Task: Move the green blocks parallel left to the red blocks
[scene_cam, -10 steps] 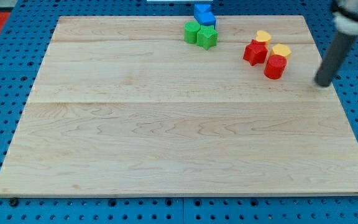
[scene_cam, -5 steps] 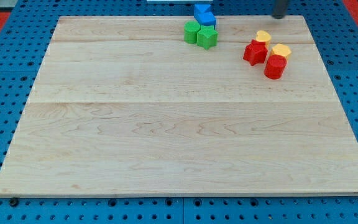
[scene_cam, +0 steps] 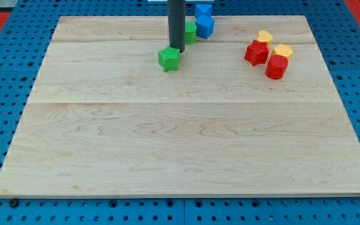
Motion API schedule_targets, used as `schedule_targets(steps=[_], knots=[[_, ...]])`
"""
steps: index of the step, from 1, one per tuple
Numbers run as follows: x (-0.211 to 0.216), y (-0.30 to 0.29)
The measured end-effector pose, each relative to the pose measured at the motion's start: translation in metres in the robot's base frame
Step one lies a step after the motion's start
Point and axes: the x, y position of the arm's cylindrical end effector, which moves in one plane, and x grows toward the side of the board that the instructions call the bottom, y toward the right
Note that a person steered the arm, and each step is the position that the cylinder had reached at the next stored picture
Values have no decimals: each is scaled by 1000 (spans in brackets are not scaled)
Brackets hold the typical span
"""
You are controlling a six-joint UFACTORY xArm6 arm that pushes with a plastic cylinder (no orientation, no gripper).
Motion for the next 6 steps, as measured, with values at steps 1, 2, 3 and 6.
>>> schedule_targets(steps=[1,2,3,6], knots=[[-24,-81],[-98,-78],[-109,-63],[-78,-34]])
